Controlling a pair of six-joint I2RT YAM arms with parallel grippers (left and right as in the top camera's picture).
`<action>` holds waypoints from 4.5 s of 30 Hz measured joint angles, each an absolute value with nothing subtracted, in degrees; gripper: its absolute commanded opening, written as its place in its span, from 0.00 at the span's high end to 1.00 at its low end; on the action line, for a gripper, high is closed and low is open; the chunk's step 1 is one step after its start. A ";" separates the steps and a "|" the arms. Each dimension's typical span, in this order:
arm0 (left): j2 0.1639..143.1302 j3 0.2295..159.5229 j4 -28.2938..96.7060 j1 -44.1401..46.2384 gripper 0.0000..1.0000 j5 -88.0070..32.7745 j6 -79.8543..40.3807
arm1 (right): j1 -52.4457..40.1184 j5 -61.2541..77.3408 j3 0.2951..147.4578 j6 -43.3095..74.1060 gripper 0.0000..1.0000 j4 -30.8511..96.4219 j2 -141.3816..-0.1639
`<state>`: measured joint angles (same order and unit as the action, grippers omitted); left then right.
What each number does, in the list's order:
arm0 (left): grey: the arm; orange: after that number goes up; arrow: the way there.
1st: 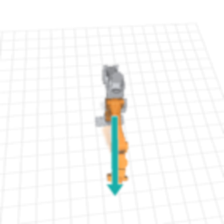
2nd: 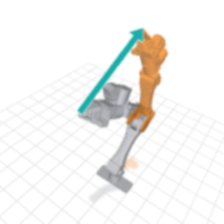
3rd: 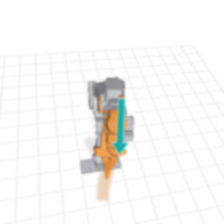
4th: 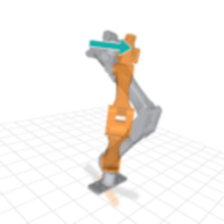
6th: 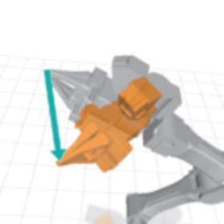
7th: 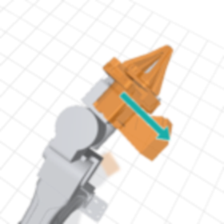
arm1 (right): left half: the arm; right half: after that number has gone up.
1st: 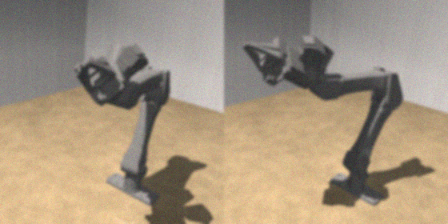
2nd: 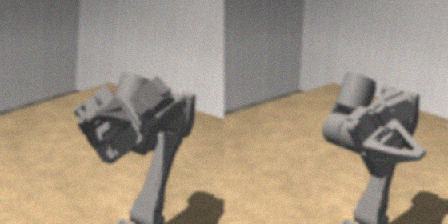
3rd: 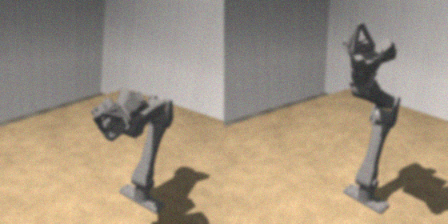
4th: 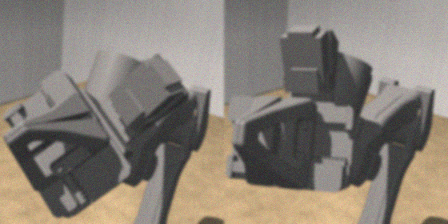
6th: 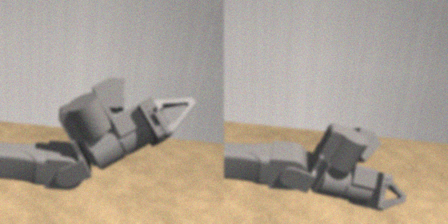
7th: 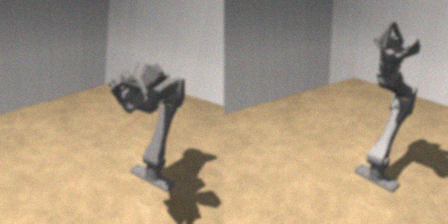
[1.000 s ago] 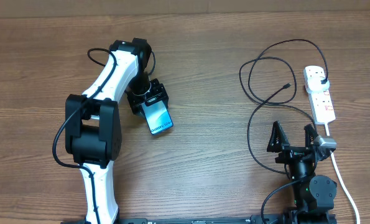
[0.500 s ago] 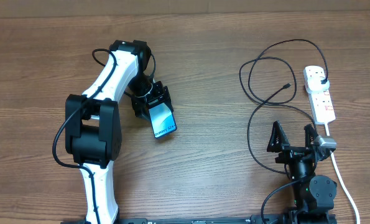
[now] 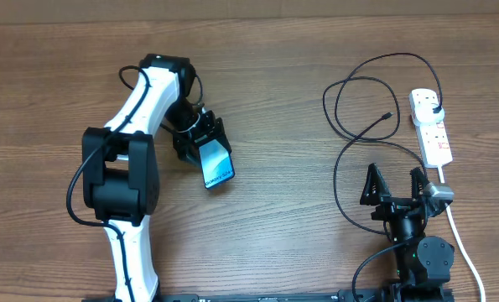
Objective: Plug charger to phone and switch on socket
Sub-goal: 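Tilt the held phone upright with the left gripper, then move the right gripper to the phone and grasp its edge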
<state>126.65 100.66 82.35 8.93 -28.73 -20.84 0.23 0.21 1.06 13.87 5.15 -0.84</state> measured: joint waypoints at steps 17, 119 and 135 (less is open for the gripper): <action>126.65 100.66 86.35 3.11 0.34 -37.69 -13.23 | 0.21 0.19 1.06 13.87 0.00 5.15 -0.84; 126.65 100.66 92.58 1.61 0.34 -44.16 -8.73 | 0.21 0.21 1.06 13.87 0.00 5.13 -0.84; 126.65 100.66 90.41 1.61 0.34 -46.87 -8.75 | 0.23 20.88 1.06 36.34 0.00 3.51 -0.84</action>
<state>126.65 100.66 90.41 1.61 -46.87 -8.75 0.23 20.88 1.06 36.34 3.51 -0.84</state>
